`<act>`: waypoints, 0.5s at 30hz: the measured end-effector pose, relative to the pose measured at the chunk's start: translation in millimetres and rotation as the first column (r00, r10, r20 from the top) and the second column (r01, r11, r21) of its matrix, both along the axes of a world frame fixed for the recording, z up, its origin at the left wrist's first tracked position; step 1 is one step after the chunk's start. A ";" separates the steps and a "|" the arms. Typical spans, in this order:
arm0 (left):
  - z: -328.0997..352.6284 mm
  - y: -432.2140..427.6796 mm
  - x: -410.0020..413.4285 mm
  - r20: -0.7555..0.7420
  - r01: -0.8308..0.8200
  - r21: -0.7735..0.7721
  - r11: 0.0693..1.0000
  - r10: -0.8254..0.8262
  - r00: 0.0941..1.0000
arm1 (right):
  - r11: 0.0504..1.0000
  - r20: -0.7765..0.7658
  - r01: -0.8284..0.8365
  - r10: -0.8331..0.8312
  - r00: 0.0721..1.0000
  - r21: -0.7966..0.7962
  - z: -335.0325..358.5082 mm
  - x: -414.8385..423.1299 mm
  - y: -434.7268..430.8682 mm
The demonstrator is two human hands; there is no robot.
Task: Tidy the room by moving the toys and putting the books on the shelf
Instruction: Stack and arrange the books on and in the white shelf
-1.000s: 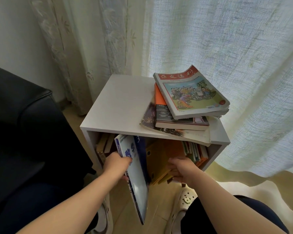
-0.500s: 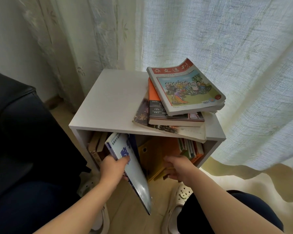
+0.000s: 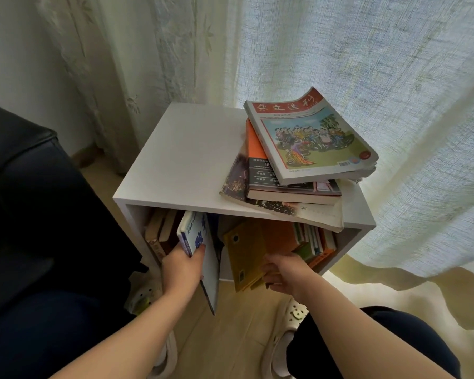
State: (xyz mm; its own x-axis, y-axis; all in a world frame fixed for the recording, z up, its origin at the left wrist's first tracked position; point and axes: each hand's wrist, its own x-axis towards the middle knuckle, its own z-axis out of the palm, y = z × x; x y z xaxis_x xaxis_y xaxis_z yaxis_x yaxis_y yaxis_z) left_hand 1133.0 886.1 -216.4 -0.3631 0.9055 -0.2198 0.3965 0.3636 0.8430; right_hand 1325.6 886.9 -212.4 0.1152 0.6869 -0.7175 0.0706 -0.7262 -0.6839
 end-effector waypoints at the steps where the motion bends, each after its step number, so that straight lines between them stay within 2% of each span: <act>1: -1.1 4.1 0.7 0.003 0.003 -0.010 1.000 -0.003 1.000 | 1.000 0.001 0.000 0.000 1.000 -0.002 0.4 -0.2 0.4; 5: -7.0 17.6 6.4 0.002 0.032 -0.025 0.999 -0.032 0.999 | 1.000 0.004 0.015 -0.015 1.000 -0.008 2.1 5.4 0.9; 11: -16.5 30.8 38.2 -0.173 0.295 -0.128 0.947 -0.315 0.933 | 0.998 0.055 0.058 -0.057 0.997 -0.013 0.7 21.4 1.9; 15: -10.7 40.4 66.3 -0.086 0.321 -0.170 0.932 -0.338 0.937 | 0.994 0.075 0.111 -0.112 0.991 0.025 0.9 32.3 1.1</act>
State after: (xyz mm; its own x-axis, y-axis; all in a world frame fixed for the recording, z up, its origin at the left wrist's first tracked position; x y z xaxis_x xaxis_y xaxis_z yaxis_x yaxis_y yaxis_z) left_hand 1199.2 926.5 -227.2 -0.0801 0.9377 -0.3381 0.6040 0.3155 0.7319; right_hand 1358.0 888.0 -211.4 0.2458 0.6816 -0.6892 0.0426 -0.7179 -0.6948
